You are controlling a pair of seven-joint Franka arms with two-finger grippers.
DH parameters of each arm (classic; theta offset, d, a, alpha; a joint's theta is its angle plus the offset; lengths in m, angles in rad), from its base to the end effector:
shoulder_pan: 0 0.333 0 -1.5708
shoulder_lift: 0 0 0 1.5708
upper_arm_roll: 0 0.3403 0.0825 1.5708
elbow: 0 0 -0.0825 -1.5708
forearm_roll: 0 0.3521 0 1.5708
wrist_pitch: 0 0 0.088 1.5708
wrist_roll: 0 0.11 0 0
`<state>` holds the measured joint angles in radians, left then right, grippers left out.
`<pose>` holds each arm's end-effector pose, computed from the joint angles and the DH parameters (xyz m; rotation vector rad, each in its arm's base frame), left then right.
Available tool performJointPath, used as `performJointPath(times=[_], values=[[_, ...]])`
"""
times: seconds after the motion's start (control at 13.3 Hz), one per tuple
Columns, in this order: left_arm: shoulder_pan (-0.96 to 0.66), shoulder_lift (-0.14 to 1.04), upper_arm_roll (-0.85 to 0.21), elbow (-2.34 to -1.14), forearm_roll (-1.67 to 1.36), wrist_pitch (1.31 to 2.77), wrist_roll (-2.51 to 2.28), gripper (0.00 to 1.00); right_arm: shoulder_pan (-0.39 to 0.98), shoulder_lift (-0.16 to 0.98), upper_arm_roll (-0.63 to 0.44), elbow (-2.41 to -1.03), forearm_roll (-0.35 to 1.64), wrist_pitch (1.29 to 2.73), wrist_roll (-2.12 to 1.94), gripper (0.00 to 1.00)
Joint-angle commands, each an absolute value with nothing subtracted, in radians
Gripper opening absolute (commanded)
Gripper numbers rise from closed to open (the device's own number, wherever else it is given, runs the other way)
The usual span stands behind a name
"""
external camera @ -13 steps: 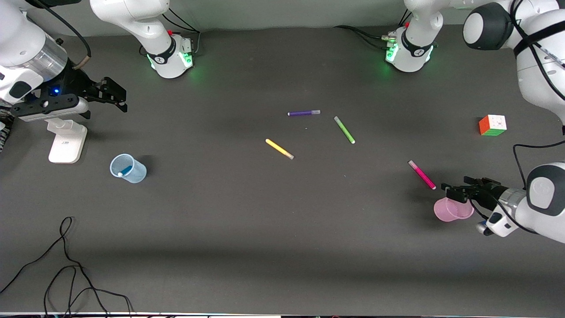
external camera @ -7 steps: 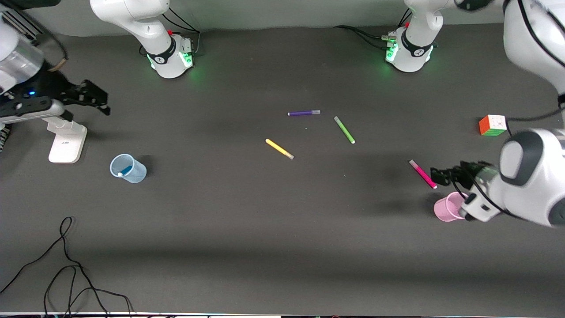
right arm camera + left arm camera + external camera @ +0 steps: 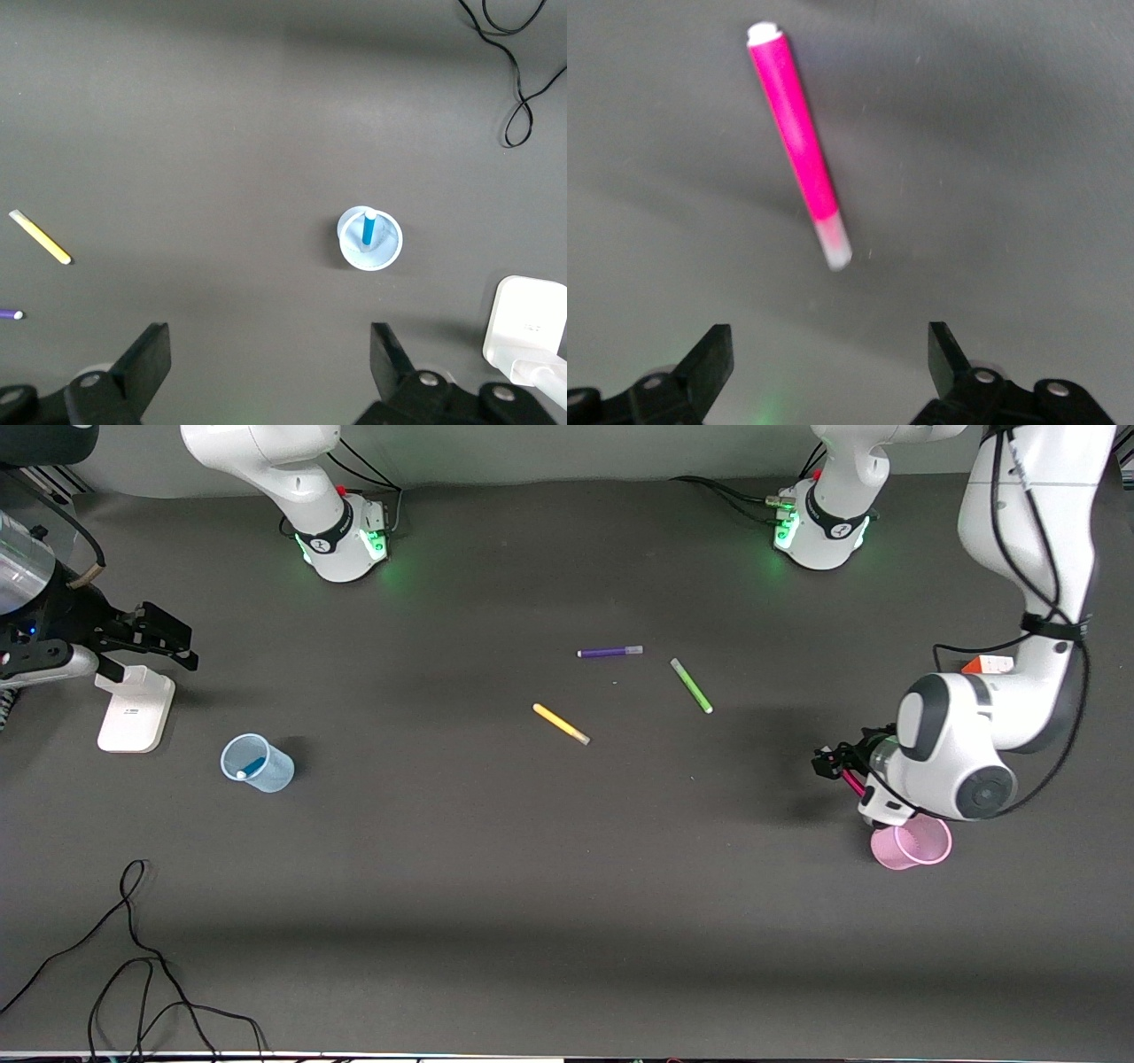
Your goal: Place pink and blue markers in matching cups
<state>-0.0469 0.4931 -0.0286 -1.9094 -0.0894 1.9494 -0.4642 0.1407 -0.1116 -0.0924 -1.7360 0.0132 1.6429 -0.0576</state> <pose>0.5611 -0.0479 0.2520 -2.9511 -0.6618 0.7081 0.4898 0.0222 0.6353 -3.1137 -0.1645 -0.0283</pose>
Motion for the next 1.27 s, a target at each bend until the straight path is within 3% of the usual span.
performJointPath(times=[0.0,0.75,0.9,1.05,1.12,1.2], values=[[-0.063,0.474,-0.018,-1.938,-0.078,2.009,-0.488,0.96,0.143,-0.078,-0.098,-1.707,-0.005,1.649,-0.058,1.00],[-0.037,0.515,-0.012,-2.017,-0.078,2.163,-0.483,0.66,0.143,0.005,-0.097,-1.652,-0.012,1.669,-0.025,1.00],[-0.028,0.509,-0.012,-2.025,-0.078,2.155,-0.474,0.48,0.143,0.002,-0.098,-1.654,-0.014,1.669,-0.025,1.00],[-0.028,0.509,-0.012,-2.026,-0.078,2.157,-0.472,0.13,0.143,0.003,-0.098,-1.654,-0.015,1.667,-0.026,1.00],[-0.028,0.500,-0.012,-2.029,-0.080,2.154,-0.472,0.00,0.143,0.003,-0.098,-1.654,-0.015,1.666,-0.026,1.00],[-0.028,0.488,-0.014,-2.034,-0.080,2.146,-0.474,0.00,0.141,0.002,-0.098,-1.654,-0.015,1.663,-0.025,1.00]])
